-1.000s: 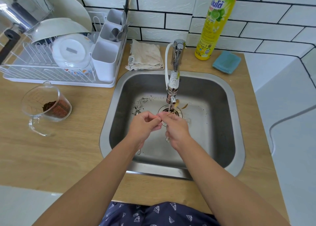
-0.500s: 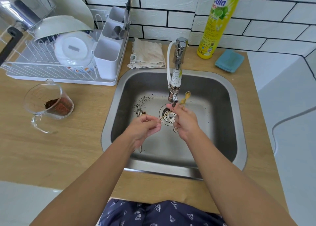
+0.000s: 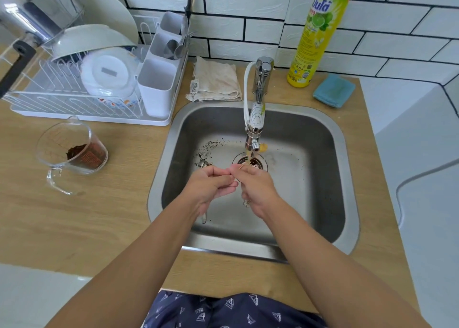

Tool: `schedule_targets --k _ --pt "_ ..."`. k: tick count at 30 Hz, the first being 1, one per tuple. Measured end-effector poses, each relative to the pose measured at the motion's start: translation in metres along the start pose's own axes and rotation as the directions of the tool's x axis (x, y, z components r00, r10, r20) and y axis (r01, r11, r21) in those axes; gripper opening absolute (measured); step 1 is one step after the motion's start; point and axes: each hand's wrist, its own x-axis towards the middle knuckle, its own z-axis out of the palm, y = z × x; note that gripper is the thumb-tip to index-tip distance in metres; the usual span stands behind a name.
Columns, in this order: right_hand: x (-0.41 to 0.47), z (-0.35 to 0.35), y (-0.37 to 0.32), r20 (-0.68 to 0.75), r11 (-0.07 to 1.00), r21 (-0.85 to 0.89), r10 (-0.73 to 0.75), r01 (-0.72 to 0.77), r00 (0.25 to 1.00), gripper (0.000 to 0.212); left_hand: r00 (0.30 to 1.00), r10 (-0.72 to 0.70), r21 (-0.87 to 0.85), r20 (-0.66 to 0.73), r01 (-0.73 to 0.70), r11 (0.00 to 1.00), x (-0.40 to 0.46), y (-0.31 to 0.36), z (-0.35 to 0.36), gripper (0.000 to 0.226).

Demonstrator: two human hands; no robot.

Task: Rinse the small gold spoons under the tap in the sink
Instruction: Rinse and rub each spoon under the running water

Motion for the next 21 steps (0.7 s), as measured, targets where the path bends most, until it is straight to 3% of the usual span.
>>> schedule_targets --k 2,4,6,7,9,10,12,16,18,20,21 --pt "0.000 -0.002 -0.002 -0.007 1.000 0.008 -0.005 0.005 1.000 0.008 1.000 -0.002 0.023 0.003 0.002 1.000 -0.002 0.001 -0.002 0.014" --pt "0.008 -0.014 -0.012 -0.121 0.996 0.092 0.000 0.011 0.993 0.009 1.000 0.002 0.051 -0.011 -0.001 0.999 -0.003 0.000 -0.006 0.016" --pt "0.011 -0.019 -0.016 -0.177 0.993 0.114 0.011 0.010 0.984 0.011 0.994 0.098 0.201 -0.054 -0.085 0.976 -0.005 -0.003 -0.007 0.014" --pt "0.009 -0.017 -0.015 -0.163 0.996 0.094 0.015 0.001 0.986 0.011 0.966 0.243 0.395 -0.085 -0.191 0.899 -0.005 -0.005 -0.007 0.012" --pt "0.000 -0.005 -0.007 -0.078 0.997 0.073 0.027 -0.021 0.997 0.011 0.808 0.590 0.768 -0.004 -0.375 0.519 -0.004 -0.009 -0.006 0.012" --pt "-0.003 0.000 -0.003 -0.034 0.996 0.077 0.041 -0.039 0.999 0.012 0.715 0.694 0.828 0.081 -0.436 0.353 -0.006 -0.011 -0.005 0.013" --pt "-0.003 0.001 -0.006 -0.004 0.994 0.087 0.061 -0.061 0.998 0.017 0.621 0.763 0.834 0.179 -0.507 0.217 -0.007 -0.013 -0.005 0.013" --pt "0.010 -0.009 -0.015 -0.120 0.979 0.202 0.047 -0.022 0.992 0.025 0.618 0.766 0.813 0.175 -0.530 0.242 -0.008 -0.017 -0.006 0.012" --pt "0.008 -0.005 -0.012 -0.081 0.986 0.164 0.037 -0.023 0.996 0.023 0.648 0.747 0.805 0.148 -0.517 0.290 -0.006 -0.017 -0.004 0.012" --pt "0.004 -0.001 -0.007 -0.004 0.995 0.094 0.027 -0.027 1.000 0.019 0.759 0.644 0.777 0.092 -0.459 0.431 -0.005 -0.017 -0.003 0.012" --pt "0.004 -0.003 -0.007 -0.006 0.997 0.074 0.018 -0.018 1.000 0.016 0.838 0.542 0.725 0.065 -0.412 0.551 -0.005 -0.015 -0.004 0.016"
